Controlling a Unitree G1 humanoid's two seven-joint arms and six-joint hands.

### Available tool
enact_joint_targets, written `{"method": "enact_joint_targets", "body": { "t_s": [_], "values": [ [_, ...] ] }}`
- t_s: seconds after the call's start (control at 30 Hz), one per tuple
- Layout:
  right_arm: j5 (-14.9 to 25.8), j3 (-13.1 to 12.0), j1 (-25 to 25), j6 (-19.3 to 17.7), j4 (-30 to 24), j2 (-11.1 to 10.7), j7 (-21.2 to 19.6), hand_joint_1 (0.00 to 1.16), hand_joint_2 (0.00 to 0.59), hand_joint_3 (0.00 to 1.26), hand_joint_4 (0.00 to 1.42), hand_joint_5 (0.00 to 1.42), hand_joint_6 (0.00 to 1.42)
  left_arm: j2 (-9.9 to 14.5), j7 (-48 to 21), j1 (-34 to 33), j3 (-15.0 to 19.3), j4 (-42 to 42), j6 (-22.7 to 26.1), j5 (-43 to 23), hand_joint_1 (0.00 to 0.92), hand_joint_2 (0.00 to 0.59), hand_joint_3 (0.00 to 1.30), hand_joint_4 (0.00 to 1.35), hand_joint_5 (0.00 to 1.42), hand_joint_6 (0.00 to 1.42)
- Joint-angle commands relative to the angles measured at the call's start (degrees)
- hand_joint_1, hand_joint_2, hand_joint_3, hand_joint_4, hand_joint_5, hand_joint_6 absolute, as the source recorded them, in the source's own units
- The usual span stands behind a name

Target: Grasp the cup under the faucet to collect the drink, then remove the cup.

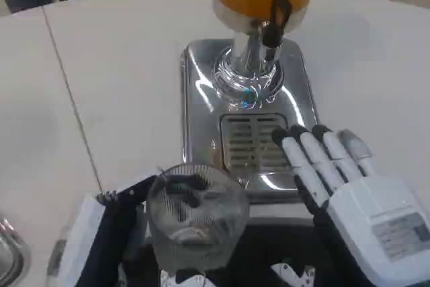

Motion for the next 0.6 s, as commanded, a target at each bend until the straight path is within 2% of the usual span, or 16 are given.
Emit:
{"method": "enact_joint_targets", "body": {
  "t_s": [0.03,0.13,0.33,0.6],
  "values": [
    [-1.26,0.87,0.83,0.53,0.16,0.93,0.4,0.54,0.332,0.0,0.0,0.0,0.0,-1.87,-0.12,-0.84,-1.15,-1.21,-1.02,0.7,0.586,0.0,1.19,1.1,1.42,1.42],
    [-1.52,0.72,1.53,0.82,-0.69,1.48,0.37,0.55,0.333,0.0,0.0,0.0,0.0,-2.4,0.03,-0.58,-1.25,-0.88,-0.77,1.2,0.586,0.0,1.19,1.1,1.42,1.42],
    [-1.5,0.43,3.16,0.31,-2.16,1.27,0.47,0.55,0.333,0.0,0.0,0.0,0.0,-2.57,0.25,0.37,-0.45,-0.89,-0.97,1.37,0.586,0.0,1.19,1.1,1.42,1.42],
    [-1.7,-0.86,4.41,1.82,-2.23,2.84,-0.26,0.56,0.334,0.0,0.0,0.0,0.0,-3.85,1.25,-1.63,-0.26,0.64,0.06,3.34,0.587,0.0,1.17,1.1,1.42,1.42]
  ]
}}
